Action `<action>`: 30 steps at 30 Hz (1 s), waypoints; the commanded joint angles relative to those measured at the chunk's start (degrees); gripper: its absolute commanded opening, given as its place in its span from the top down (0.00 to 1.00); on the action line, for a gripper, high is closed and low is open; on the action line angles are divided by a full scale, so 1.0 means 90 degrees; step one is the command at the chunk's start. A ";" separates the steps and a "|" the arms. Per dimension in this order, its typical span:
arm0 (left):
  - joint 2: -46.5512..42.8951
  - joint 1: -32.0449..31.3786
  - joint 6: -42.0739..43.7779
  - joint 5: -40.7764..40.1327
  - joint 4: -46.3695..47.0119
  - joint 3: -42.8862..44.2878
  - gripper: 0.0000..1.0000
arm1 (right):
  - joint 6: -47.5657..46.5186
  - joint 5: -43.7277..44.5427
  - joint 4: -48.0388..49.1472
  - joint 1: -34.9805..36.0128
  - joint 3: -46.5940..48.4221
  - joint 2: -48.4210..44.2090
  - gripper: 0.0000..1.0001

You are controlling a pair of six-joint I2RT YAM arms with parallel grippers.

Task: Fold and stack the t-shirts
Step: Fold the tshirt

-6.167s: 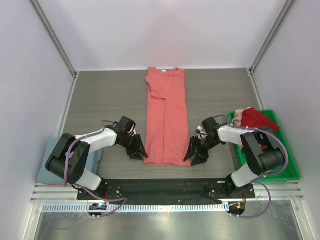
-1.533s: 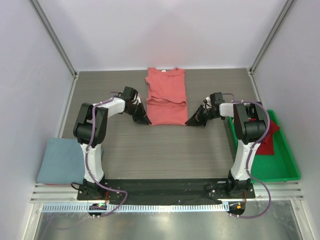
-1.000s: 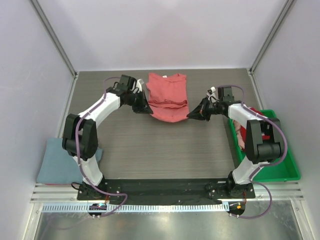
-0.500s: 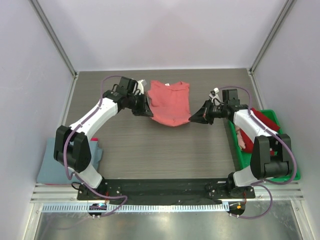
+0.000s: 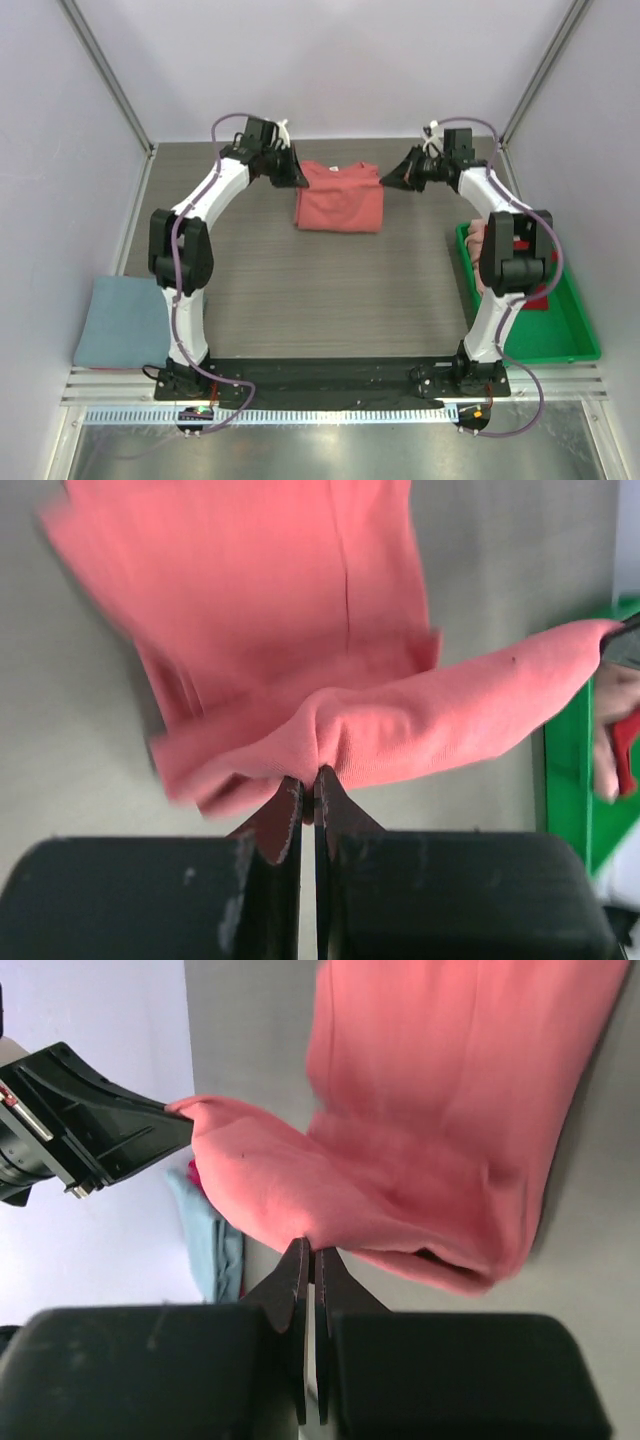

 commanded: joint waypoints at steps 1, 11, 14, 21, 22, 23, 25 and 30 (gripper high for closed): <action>0.0637 0.0166 0.0468 -0.0223 0.0426 0.1335 1.00 | -0.0311 0.0171 0.0583 -0.0085 0.1557 0.0998 0.98; 0.2291 0.0224 0.1162 -0.2526 0.1158 0.3576 0.41 | -0.0749 0.0415 0.1248 0.0081 0.4588 0.3036 0.34; 0.1958 0.0273 0.1055 -0.2636 0.1042 0.3109 0.39 | -0.1043 0.0211 0.1111 0.0071 0.4298 0.2733 0.34; 0.2026 0.0507 0.0996 -0.0734 0.0319 0.2481 0.35 | -0.1013 -0.0113 0.0917 0.0208 0.3329 0.2321 0.37; 0.2055 0.0575 0.0841 -0.0161 0.0270 0.2268 0.35 | -0.1091 0.0052 0.0819 0.0217 0.3300 0.2360 0.37; 0.2036 0.0615 0.0714 0.0145 0.0318 0.2121 0.35 | -0.1160 0.0131 0.0760 0.0227 0.3309 0.2409 0.37; 0.2036 0.0683 0.0335 0.0682 0.0601 0.1741 0.36 | -0.1394 0.0326 0.0584 0.0208 0.3484 0.2555 0.37; 0.2221 0.0839 0.0117 0.0763 0.0826 0.1553 0.37 | -0.1600 0.0415 0.0389 0.0246 0.3905 0.2985 0.39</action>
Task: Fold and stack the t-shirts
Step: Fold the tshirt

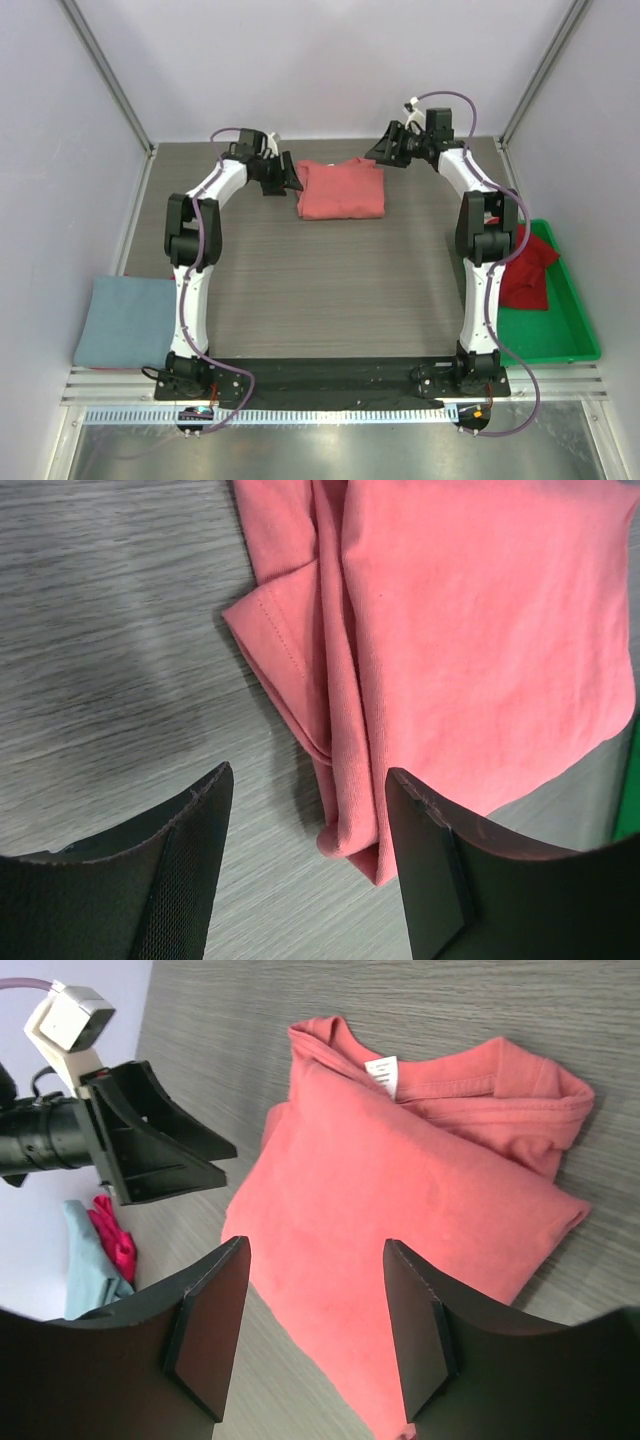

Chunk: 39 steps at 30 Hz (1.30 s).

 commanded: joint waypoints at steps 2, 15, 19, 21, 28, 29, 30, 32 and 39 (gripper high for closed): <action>0.0016 0.0150 -0.0272 0.0610 0.0326 0.0159 0.37 | -0.0371 0.0126 -0.0141 0.0062 0.0489 0.0363 0.40; -0.0276 0.0150 -0.0477 0.0786 0.0512 -0.0377 0.44 | -0.0831 -0.0079 -0.0278 0.0735 0.0772 0.0559 0.52; -0.0734 0.0209 -0.0672 0.0844 0.0532 -0.0962 0.45 | -0.0781 0.0106 -0.0327 0.0941 0.0948 0.0793 0.51; -0.1047 0.0267 -0.0711 0.0874 0.0463 -0.1099 0.45 | -0.0956 0.0262 -0.0473 0.1048 0.0977 0.0910 0.52; -0.2053 0.0501 -0.0516 0.0757 0.0112 -0.1451 0.46 | -0.2789 0.1764 -0.1947 0.1370 0.1387 0.1370 0.55; -0.2131 0.0531 -0.0438 0.0699 -0.0004 -0.1452 0.46 | -0.2948 0.2134 -0.2170 0.1390 0.1397 0.1379 0.56; -0.2267 0.0531 -0.0206 0.0563 -0.0073 -0.1423 0.46 | -0.3095 0.2264 -0.2289 0.1410 0.1407 0.1399 0.56; -0.2366 0.0560 -0.0048 0.0425 -0.0249 -0.1413 0.46 | -0.3525 0.2508 -0.2639 0.1458 0.1456 0.1428 0.57; -0.2444 0.0638 0.0099 0.0464 -0.0328 -0.1432 0.45 | -0.4746 0.3465 -0.3569 0.1878 0.0902 0.1137 0.61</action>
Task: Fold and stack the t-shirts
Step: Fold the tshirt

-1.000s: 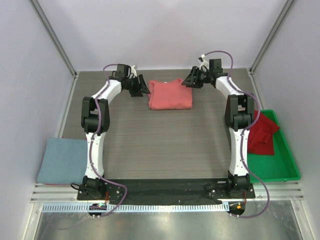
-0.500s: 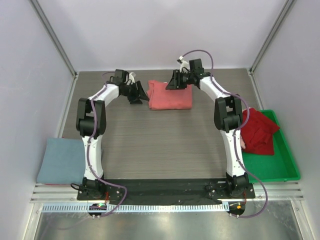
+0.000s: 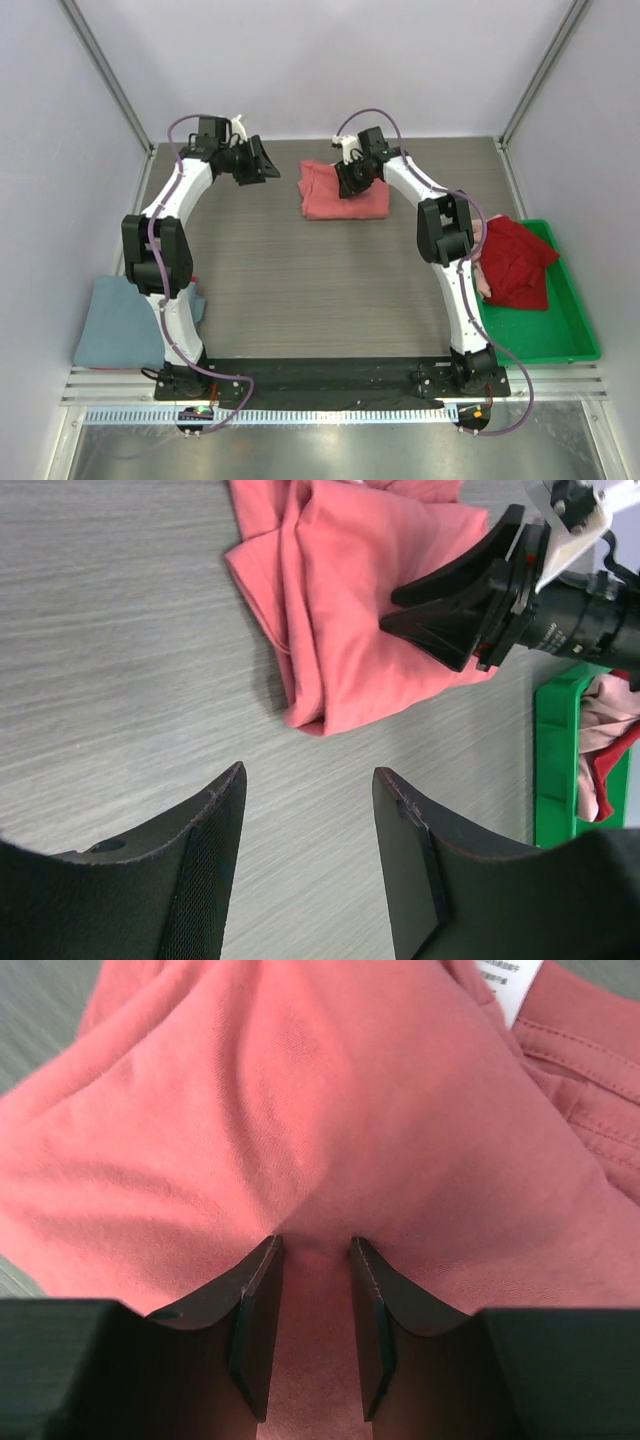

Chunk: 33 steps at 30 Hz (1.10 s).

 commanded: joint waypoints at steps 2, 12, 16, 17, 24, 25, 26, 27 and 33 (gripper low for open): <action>-0.0021 0.0024 0.0219 -0.0005 -0.0219 0.0064 0.46 | -0.0960 0.0950 -0.1335 0.0283 -0.0903 -0.0402 0.62; -0.0030 0.0014 0.0160 0.0268 0.0015 -0.0326 0.47 | -0.1020 0.0843 -0.1413 0.0908 -0.2877 -0.1994 0.63; 0.0077 -0.0122 0.0257 0.0327 0.0114 -0.0356 0.49 | -0.0620 0.0920 -0.1180 0.0928 -0.2781 -0.2453 0.61; 0.0116 -0.0161 0.0296 0.0327 0.0104 -0.0298 0.49 | -0.0600 0.1017 -0.1121 0.0909 -0.2712 -0.2734 0.57; 0.0165 -0.0649 0.0638 0.0220 -0.0023 -0.0404 0.39 | 0.0198 -0.0567 -0.0818 -0.0261 -0.2233 -0.3411 0.42; 0.0204 -0.0717 0.0783 0.0084 -0.0014 -0.0434 0.40 | 0.0337 -0.0786 -0.0808 -0.0447 -0.2252 -0.3401 0.42; 0.0233 -0.0863 0.0862 -0.0004 -0.0023 -0.0444 0.41 | 0.0444 -0.1030 -0.0788 -0.0671 -0.2301 -0.3353 0.42; 0.0272 -0.0923 0.0911 -0.0044 -0.0023 -0.0424 0.42 | 0.0503 -0.1294 -0.0788 -0.0983 -0.2417 -0.3294 0.43; 0.0838 -0.1216 0.1517 -0.0376 -0.0267 0.0190 0.50 | -0.0002 -0.2028 -0.0895 -0.1883 -0.2488 -0.2826 0.44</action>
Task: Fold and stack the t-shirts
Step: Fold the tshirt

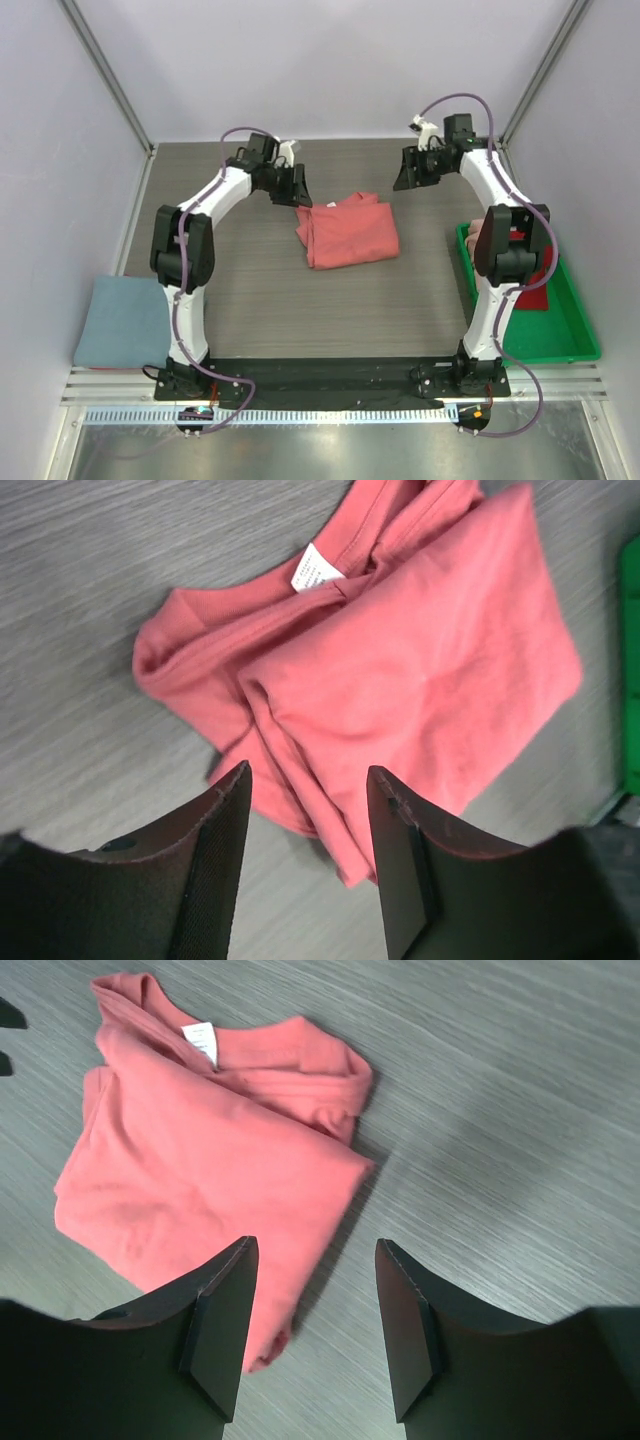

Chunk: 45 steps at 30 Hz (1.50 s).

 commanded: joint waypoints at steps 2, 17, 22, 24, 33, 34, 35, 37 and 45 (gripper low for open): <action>0.0458 -0.0048 0.0716 -0.0318 -0.0141 0.0613 0.51 | -0.0414 -0.1223 -0.0391 -0.0168 0.0177 0.0463 0.44; 0.1337 -0.0224 0.1000 -0.0435 -0.0356 0.1543 0.53 | -0.1119 -0.1411 -0.0890 -0.0422 0.0998 0.1470 0.44; 0.1377 -0.0263 0.0991 -0.0386 -0.0356 0.1523 0.54 | -0.1129 -0.1400 -0.0890 -0.0432 0.1193 0.1753 0.44; 0.1406 -0.0263 0.1000 -0.0396 -0.0366 0.1513 0.54 | -0.1119 -0.1488 -0.0900 -0.0432 0.1262 0.1832 0.44; 0.1523 -0.0302 0.1030 -0.0396 -0.0366 0.1542 0.56 | -0.1011 -0.1811 -0.0890 -0.0422 0.1545 0.2291 0.44; 0.1543 -0.0321 0.1030 -0.0396 -0.0366 0.1571 0.56 | -0.1011 -0.1840 -0.0880 -0.0422 0.1555 0.2291 0.44; 0.1552 -0.0331 0.1030 -0.0387 -0.0366 0.1572 0.57 | -0.1011 -0.1898 -0.0871 -0.0422 0.1555 0.2310 0.44; 0.1611 -0.0351 0.1030 -0.0387 -0.0366 0.1611 0.57 | -0.1002 -0.1957 -0.0851 -0.0402 0.1555 0.2339 0.44; 0.1738 -0.0409 0.1039 -0.0367 -0.0366 0.1728 0.69 | -0.0904 -0.2084 -0.0773 -0.0334 0.1643 0.2496 0.46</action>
